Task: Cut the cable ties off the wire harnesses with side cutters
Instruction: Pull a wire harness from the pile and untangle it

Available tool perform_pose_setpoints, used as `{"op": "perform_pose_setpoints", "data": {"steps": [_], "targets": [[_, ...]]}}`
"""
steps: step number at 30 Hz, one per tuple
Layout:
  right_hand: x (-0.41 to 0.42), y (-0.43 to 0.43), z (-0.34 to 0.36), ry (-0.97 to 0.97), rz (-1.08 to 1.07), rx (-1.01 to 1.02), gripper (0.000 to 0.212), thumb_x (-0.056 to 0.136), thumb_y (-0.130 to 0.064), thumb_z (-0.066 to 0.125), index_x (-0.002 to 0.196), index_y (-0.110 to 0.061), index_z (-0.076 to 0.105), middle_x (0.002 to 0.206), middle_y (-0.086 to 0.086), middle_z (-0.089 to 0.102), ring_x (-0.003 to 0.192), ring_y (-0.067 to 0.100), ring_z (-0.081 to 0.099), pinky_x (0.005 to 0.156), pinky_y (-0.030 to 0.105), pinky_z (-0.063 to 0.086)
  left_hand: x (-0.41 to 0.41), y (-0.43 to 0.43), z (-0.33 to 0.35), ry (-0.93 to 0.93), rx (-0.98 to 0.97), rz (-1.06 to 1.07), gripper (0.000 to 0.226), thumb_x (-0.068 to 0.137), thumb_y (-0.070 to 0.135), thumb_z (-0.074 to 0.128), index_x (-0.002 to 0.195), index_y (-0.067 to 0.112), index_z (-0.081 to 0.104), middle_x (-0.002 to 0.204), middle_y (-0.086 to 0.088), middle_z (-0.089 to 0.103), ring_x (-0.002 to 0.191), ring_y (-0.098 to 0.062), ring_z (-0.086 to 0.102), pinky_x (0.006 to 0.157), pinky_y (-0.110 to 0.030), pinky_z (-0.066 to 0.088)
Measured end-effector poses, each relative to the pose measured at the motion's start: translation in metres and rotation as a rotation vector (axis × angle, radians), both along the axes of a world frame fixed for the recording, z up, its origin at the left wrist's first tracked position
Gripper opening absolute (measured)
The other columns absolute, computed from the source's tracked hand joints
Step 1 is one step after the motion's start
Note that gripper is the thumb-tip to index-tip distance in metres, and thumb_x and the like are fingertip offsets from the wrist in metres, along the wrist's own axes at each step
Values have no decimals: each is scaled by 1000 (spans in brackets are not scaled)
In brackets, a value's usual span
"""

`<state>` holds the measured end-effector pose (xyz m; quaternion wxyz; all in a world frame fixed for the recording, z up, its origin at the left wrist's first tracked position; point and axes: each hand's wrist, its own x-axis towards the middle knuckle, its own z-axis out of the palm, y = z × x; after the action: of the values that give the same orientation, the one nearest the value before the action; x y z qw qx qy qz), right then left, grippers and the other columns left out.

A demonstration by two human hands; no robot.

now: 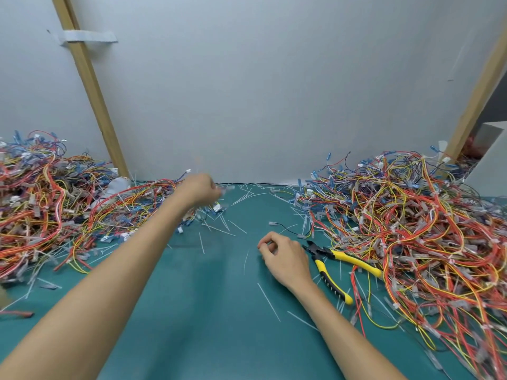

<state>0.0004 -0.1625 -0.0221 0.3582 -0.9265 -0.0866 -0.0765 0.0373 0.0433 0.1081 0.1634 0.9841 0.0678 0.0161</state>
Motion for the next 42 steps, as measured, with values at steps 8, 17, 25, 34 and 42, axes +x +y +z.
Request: {"op": "perform_pose_setpoints", "data": {"steps": [8,17,25,34,42], "targets": [[-1,1,1,-15,6,-7,10,87,-35,55,86,-33,65,69,-20,60,77,14,61,63,28,45,-3,18,94,-489,-195,-156,5,94,24,63,94,21,66,74,7,68,61,-2,62,55,-20,40],[-2,0,1,-18,11,-8,11,87,-35,55,87,-33,66,71,-18,61,79,14,62,65,29,46,-13,18,143,-989,-262,-199,11,89,20,60,95,21,70,75,7,64,61,-13,59,61,-20,46],[-3,1,2,-19,17,-17,10,88,-36,55,86,-34,65,68,-19,59,79,15,62,64,28,44,-18,3,145,-880,-115,-162,13,90,20,60,96,18,71,80,-1,69,68,-18,61,62,-22,43],[-10,2,7,-82,43,141,10,87,-37,58,81,-31,63,65,-17,60,68,10,58,63,30,47,-21,-6,105,-369,-309,-161,7,85,14,71,81,10,75,66,-4,73,49,-4,64,42,-14,46],[-49,54,68,-142,190,544,43,73,-71,60,93,-33,61,86,-16,68,82,3,63,78,27,51,-19,-32,62,-234,-1139,-34,22,90,0,63,111,-4,57,79,-13,65,51,-10,67,53,-14,53]]}}
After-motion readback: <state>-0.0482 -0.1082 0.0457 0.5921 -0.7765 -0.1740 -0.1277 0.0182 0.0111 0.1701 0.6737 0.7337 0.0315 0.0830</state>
